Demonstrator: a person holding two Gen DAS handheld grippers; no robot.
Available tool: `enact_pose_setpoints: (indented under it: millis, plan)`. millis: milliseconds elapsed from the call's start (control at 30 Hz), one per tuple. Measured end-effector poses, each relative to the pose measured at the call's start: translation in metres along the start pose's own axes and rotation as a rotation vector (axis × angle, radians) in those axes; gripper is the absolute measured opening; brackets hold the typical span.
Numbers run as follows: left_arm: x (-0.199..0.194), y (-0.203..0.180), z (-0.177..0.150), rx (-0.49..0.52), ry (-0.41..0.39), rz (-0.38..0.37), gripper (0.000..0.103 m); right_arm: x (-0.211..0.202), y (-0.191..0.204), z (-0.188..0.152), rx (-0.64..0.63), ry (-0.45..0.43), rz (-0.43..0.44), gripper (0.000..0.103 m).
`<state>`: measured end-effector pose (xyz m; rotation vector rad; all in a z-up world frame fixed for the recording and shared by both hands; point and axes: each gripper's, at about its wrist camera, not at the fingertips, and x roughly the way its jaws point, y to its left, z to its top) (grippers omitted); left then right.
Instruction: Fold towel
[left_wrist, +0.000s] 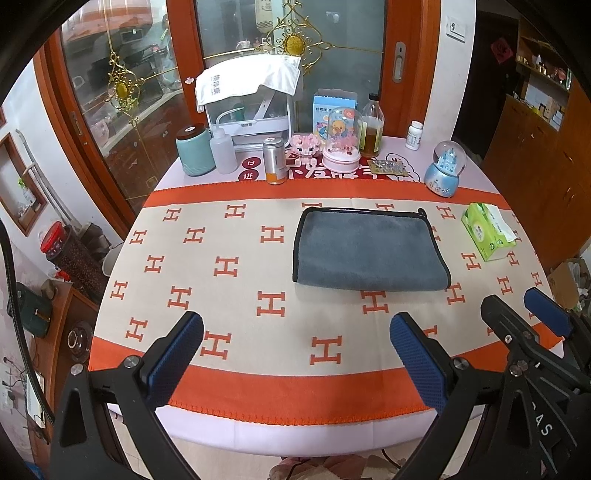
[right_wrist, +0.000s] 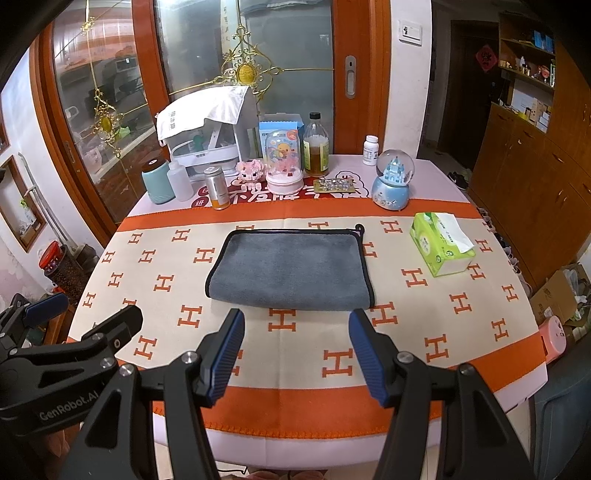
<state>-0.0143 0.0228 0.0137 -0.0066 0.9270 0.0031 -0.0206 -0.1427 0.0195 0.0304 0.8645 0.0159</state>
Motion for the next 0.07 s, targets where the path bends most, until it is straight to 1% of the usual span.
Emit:
enact_pose_setpoints:
  millis: [67]
  plan:
    - [0.0001,0.0000,0.0004,0.000,0.000,0.000,0.101,0.0000,0.0000,0.0000,0.000,0.001,0.000,0.059]
